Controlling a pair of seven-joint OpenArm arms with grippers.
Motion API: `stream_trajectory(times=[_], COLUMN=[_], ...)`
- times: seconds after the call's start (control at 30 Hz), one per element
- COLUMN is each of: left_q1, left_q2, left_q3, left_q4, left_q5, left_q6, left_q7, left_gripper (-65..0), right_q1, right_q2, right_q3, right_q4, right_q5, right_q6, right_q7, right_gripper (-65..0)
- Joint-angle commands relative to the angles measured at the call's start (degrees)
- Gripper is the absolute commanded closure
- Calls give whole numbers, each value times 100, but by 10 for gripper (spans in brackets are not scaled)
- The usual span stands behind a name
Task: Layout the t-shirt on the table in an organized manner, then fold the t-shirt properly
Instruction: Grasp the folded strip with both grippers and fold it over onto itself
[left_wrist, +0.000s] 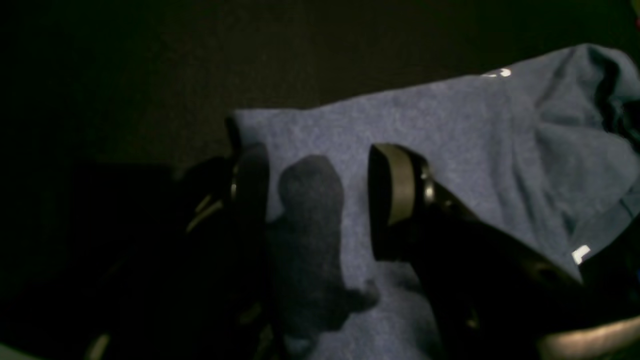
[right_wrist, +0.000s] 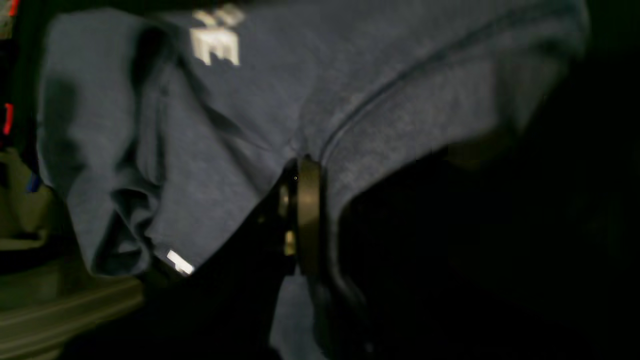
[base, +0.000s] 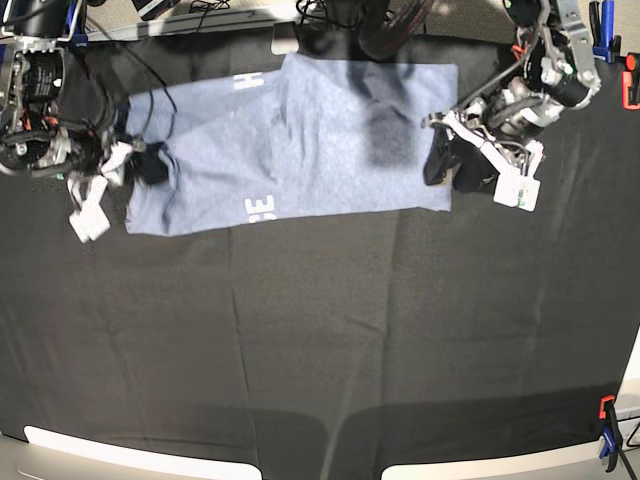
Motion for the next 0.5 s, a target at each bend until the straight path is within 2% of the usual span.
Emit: stream_trajectory(times=[0.0, 0.13, 0.23, 0.47], left_q1=[-33, -31, -28, -26], left_q2=[-22, -22, -74, -761], left_q3=[0, 0, 0, -2], left_q4=[103, 103, 103, 105], left_q5=[-90, -90, -96, -219], left_q6=[-37, -37, -37, -35], left_q7=[-116, -116, -114, 42], left_gripper=[-292, -292, -292, -292], right_q1=[28, -28, -42, -39], right_q2=[-26, -619, -1108, -2050], right_q3=[42, 42, -59, -1147], right_q4=[321, 1362, 2076, 2664], right_q5=[170, 103, -254, -911], right_q6=[-15, -175, -341, -455], right_q7=[105, 107, 107, 109], right_gripper=[0, 0, 0, 0])
